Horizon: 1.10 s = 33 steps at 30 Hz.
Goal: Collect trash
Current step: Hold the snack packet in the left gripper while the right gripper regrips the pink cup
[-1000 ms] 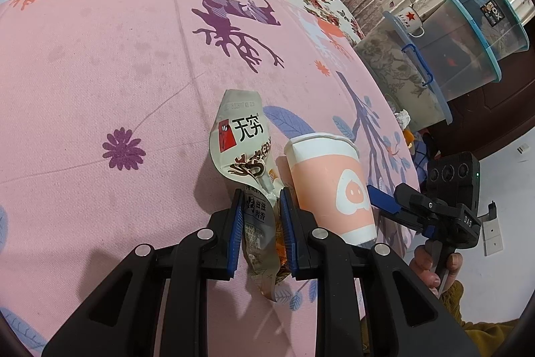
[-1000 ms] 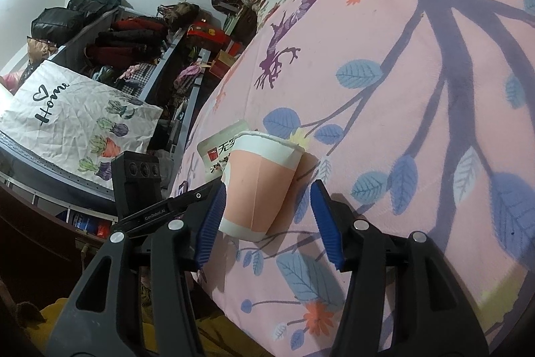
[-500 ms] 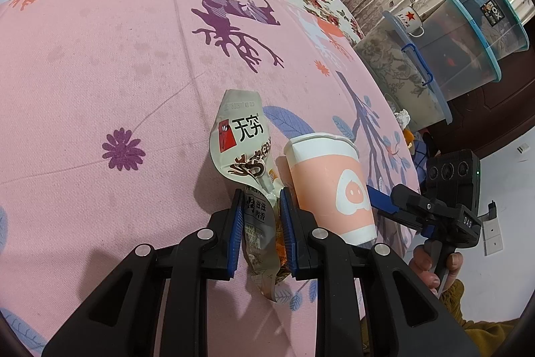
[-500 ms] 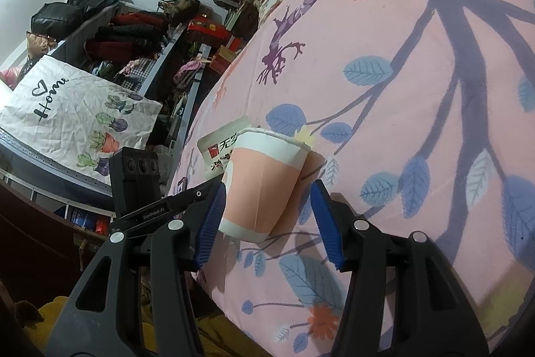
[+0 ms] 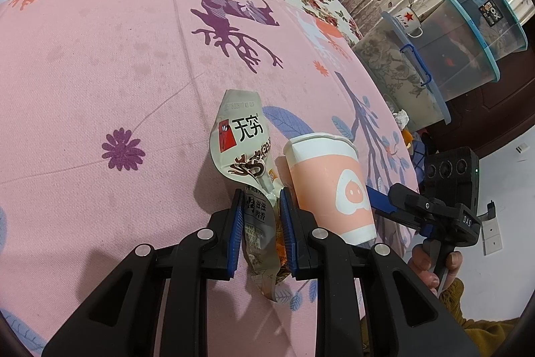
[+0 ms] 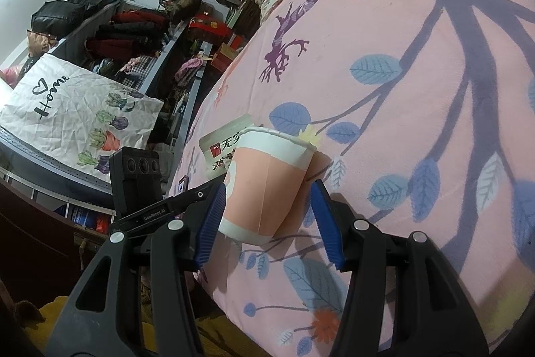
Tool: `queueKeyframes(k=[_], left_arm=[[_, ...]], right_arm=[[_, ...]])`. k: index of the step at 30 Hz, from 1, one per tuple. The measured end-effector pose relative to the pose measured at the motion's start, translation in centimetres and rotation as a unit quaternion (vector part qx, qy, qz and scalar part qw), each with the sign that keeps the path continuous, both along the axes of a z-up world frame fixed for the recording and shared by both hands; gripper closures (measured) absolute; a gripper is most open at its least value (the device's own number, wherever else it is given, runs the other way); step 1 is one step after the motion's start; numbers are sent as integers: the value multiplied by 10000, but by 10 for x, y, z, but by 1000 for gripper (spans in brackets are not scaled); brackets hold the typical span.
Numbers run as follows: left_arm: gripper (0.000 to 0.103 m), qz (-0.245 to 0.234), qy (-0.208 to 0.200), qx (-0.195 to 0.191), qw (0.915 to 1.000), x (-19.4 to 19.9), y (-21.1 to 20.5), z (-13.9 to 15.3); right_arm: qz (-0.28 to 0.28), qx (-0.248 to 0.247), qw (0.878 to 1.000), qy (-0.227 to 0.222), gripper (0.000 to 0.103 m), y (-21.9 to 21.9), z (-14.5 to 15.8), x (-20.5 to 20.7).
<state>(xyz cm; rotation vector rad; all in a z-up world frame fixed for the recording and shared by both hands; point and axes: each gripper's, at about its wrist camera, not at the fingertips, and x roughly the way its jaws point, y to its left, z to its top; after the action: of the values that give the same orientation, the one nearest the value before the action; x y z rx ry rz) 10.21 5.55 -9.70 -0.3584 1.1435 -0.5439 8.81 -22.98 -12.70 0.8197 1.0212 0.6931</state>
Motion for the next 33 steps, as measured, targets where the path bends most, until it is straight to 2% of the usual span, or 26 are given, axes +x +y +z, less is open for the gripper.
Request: queueKeyframes(k=[25,30,33], left_arm=[[83,-34,-25,-44,10000,1,-2,4],[83,-33,-26,-45,10000,1,0,2],[83,-38,-37,-21,10000,1,0,2]], right_arm=[[386,-28,9992,35,45,32,4,15],[364,-43,9993,-5,38,34,6,17],[398,-256,9988,-109,34,42,10,18]])
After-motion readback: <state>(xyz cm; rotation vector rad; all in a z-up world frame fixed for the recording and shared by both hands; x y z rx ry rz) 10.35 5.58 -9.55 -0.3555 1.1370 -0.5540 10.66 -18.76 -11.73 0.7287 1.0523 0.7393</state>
